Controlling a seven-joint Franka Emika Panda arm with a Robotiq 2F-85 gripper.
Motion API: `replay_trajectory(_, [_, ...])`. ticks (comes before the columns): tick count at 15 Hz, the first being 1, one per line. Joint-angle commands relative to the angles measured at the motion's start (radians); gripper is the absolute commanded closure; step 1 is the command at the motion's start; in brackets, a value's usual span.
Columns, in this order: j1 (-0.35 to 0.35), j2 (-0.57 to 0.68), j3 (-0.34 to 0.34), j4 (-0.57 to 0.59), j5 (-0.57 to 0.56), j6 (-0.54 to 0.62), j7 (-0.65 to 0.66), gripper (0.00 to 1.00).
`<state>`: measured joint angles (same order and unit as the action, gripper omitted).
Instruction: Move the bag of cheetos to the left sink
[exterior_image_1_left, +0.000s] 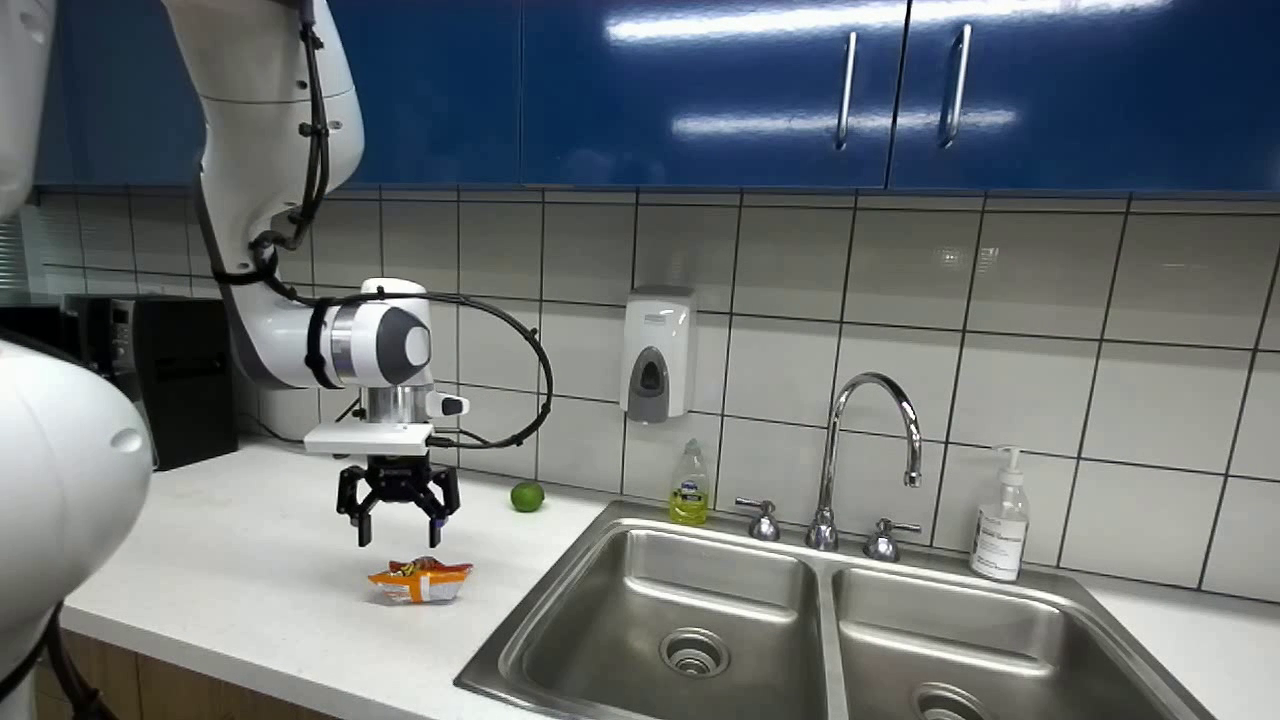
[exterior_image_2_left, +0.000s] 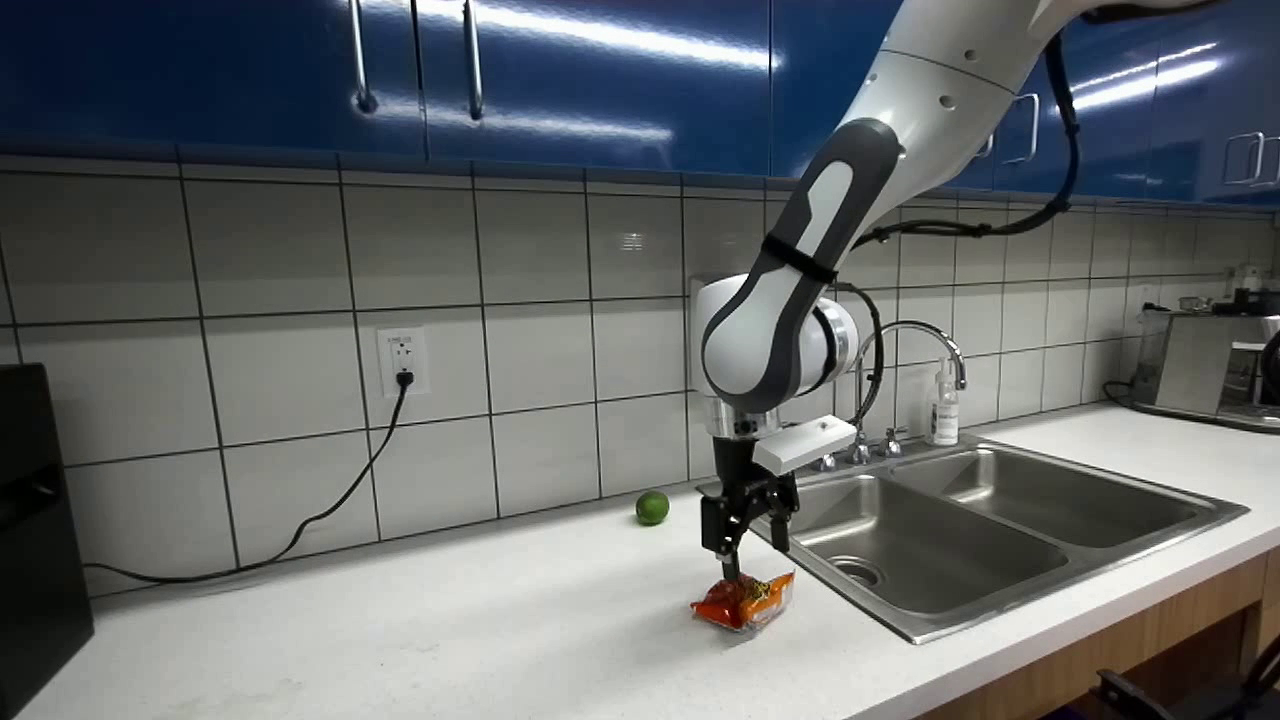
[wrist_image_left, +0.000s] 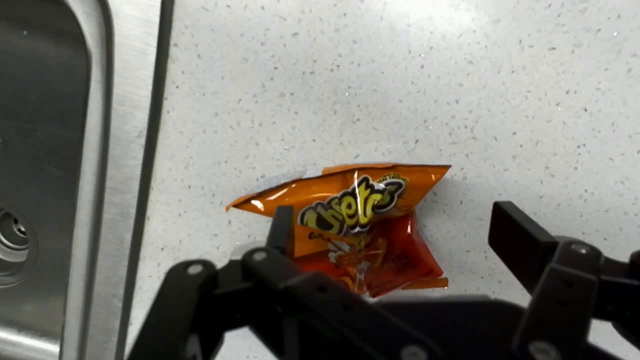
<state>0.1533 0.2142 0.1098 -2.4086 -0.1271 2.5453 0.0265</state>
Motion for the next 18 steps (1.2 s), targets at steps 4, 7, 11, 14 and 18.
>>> replay_trajectory(4, [0.015,0.113,-0.025,0.076,-0.029,0.051,0.035,0.0])
replay_trajectory(7, [0.025,0.145,-0.036,0.105,-0.033,0.058,0.039,0.0])
replay_trajectory(11, [0.035,0.171,-0.047,0.129,-0.033,0.061,0.043,0.0])
replay_trajectory(14, [0.04,0.186,-0.051,0.141,-0.032,0.061,0.046,0.0])
replay_trajectory(18, [0.047,0.202,-0.057,0.156,-0.03,0.062,0.048,0.09])
